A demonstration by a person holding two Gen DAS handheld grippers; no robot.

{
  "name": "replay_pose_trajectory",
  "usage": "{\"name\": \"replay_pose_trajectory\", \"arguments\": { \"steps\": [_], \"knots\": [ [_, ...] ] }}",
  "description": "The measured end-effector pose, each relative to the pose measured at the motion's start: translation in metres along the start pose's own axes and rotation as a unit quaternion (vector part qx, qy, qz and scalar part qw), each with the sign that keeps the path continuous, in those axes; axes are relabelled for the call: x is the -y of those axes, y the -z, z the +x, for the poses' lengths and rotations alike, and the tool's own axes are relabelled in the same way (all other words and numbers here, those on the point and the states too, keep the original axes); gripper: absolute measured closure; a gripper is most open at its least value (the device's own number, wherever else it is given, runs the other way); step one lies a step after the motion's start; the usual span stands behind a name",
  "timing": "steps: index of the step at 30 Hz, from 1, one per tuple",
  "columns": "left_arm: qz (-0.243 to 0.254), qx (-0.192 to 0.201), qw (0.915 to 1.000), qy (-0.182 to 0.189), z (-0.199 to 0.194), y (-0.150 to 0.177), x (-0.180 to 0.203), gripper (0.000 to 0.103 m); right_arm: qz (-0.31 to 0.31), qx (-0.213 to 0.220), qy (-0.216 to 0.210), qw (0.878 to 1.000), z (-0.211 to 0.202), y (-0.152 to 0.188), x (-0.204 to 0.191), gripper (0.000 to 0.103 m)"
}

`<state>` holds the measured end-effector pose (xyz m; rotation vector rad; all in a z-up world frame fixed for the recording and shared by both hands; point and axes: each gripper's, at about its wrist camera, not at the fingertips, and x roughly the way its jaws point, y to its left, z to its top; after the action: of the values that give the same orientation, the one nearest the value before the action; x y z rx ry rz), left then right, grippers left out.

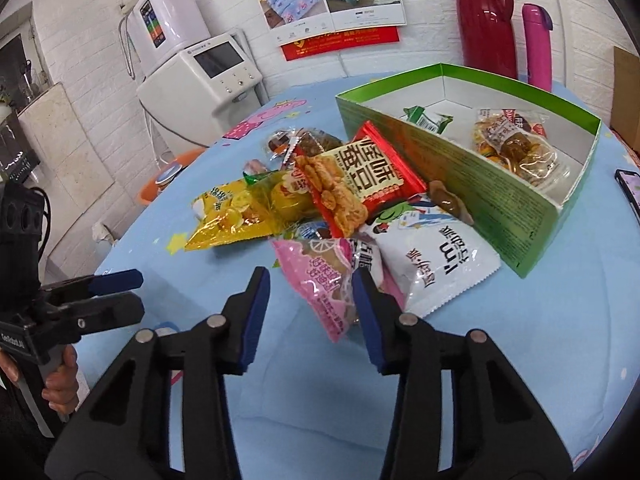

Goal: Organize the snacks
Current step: 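Move both tools to the pink snack bag and close on it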

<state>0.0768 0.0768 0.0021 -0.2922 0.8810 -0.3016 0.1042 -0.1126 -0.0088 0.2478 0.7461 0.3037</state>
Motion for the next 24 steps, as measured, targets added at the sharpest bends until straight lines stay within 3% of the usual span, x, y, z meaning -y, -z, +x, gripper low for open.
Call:
{"name": "replay_pose_trajectory", "arguments": {
  "steps": [8, 16, 20, 23, 24],
  "knots": [
    [0.025, -0.003, 0.9995, 0.017, 0.005, -0.001, 0.011, 0.002, -0.013, -0.044, -0.053, 0.998, 0.000, 0.032, -0.014, 0.059],
    [0.045, -0.014, 0.9968, 0.064, 0.025, -0.021, 0.041, 0.005, 0.026, -0.011, -0.009, 1.000, -0.027, 0.030, 0.020, 0.059],
    [0.070, -0.032, 0.9951, 0.061, 0.052, -0.034, 0.067, 0.007, 0.034, -0.020, -0.007, 0.999, -0.020, 0.032, 0.024, 0.048],
    [0.087, -0.057, 0.9935, 0.047, 0.074, -0.038, 0.076, 0.019, 0.035, -0.034, -0.012, 0.999, -0.011, 0.035, 0.025, 0.048],
    [0.089, -0.069, 0.9925, 0.048, 0.081, -0.038, 0.075, 0.035, 0.035, -0.037, -0.014, 0.999, -0.010, 0.035, 0.025, 0.048]
  ]
}}
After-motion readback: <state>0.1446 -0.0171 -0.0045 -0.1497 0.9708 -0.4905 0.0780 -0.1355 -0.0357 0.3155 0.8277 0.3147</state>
